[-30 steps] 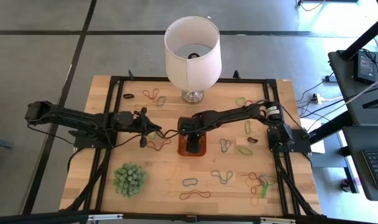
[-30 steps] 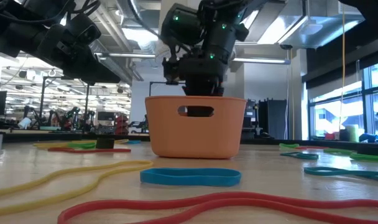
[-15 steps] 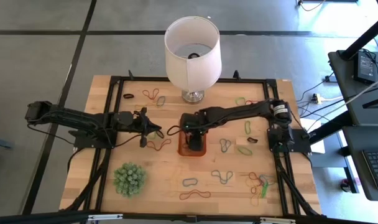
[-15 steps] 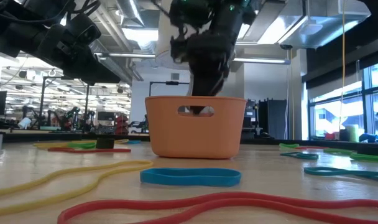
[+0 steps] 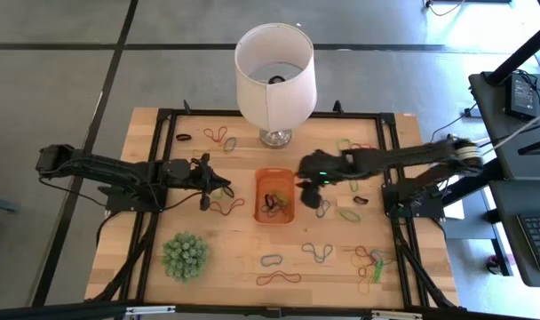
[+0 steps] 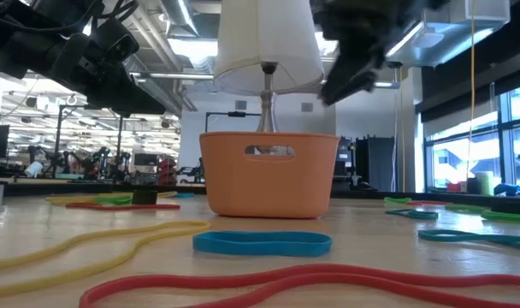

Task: Pick and place rubber bands into bin
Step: Put the yellow rubber band into the orange bin

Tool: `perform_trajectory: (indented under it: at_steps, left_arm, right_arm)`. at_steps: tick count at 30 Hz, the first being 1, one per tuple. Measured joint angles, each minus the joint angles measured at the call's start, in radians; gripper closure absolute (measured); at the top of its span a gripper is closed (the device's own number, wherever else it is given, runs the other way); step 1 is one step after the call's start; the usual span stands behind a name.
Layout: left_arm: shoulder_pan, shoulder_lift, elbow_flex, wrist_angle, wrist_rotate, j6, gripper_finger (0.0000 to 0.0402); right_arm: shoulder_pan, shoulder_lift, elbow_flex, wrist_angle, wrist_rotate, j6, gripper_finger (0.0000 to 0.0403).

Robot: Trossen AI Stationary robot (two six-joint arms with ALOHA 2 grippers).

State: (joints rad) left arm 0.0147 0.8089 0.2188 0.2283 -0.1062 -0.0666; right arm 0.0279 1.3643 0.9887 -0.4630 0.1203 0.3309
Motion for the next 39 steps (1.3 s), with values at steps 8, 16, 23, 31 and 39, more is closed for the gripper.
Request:
perform_trajectory:
  at_steps: [8, 16, 23, 31, 39]
  left_arm:
    - [0.000, 0.000, 0.000, 0.001, 0.000, 0.002, 0.0393]
    - [-0.003, 0.002, 0.036, -0.015, 0.001, 0.029, 0.0400]
    - [-0.091, 0.110, 0.242, -0.309, -0.159, 0.030, 0.0400]
    - [-0.213, 0.361, 0.537, -0.502, -0.233, 0.028, 0.0399]
    - [-0.329, 0.613, 0.800, -0.673, -0.231, 0.026, 0.0395]
  right_arm:
    - [0.107, -0.371, -0.408, 0.226, 0.135, 0.139, 0.0270]
    - [0.213, -0.451, -0.847, 0.842, 0.174, 0.130, 0.0289]
    - [0.226, -0.451, -0.982, 1.004, 0.175, 0.164, 0.0306]
    - [0.226, -0.451, -0.981, 1.004, 0.175, 0.157, 0.0308]
    - [0.226, -0.451, -0.981, 1.002, 0.172, 0.161, 0.0308]
